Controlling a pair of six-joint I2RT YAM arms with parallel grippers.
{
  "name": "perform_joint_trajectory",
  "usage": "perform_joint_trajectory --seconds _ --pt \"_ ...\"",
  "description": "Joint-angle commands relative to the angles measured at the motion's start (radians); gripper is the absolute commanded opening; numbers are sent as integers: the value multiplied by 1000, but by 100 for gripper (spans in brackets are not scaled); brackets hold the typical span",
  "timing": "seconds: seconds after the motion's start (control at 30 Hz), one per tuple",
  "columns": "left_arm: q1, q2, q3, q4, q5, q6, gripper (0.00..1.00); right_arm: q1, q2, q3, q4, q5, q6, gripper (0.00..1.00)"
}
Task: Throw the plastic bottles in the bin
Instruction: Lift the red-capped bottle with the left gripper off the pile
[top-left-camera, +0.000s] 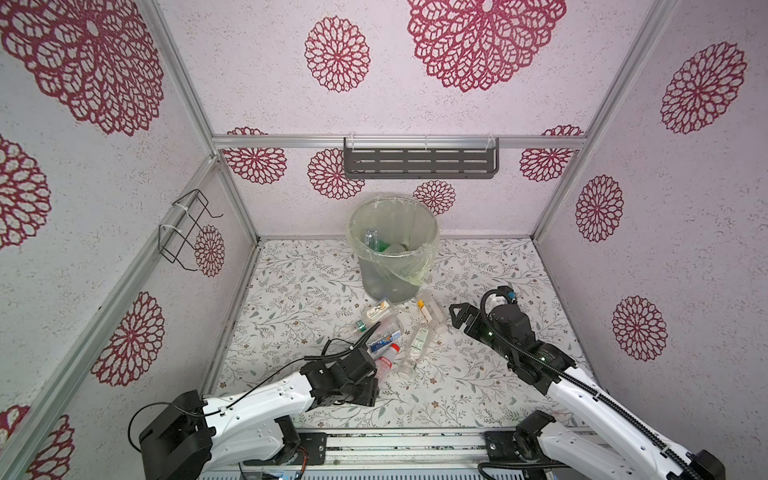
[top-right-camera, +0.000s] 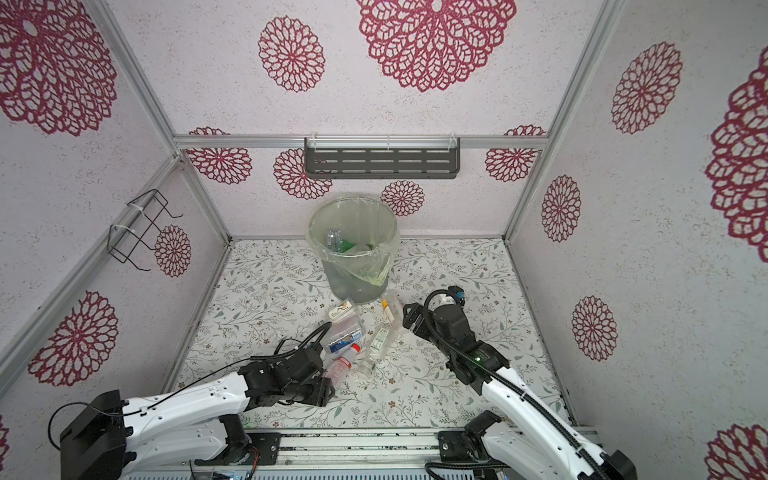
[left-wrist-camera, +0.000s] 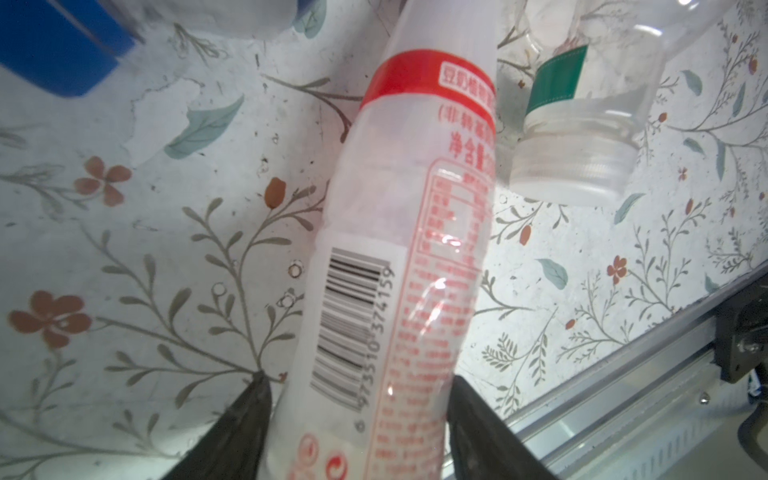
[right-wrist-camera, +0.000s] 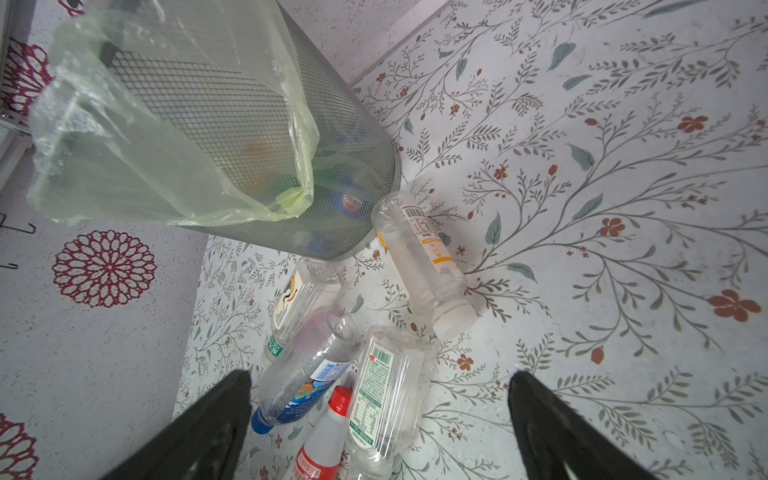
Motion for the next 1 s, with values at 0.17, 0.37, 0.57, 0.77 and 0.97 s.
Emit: perform_joint_trajectory --seconds 0.17,0.37,0.57,0.77,0.97 --pt "-28 -1 31 24 -32 -6 51 -3 -46 -7 -3 27 17 99" --pt "-39 -43 46 22 -34 -18 49 -2 -70 -15 -15 32 21 99" --pt "-40 -112 50 11 -78 -41 48 -4 -96 -21 -29 42 24 99" --pt "-39 -178 51 24 -89 -58 48 -4 -118 -24 -43 52 27 99" --pt "-34 -250 92 17 -119 -69 47 -4 -126 -39 -40 59 44 99"
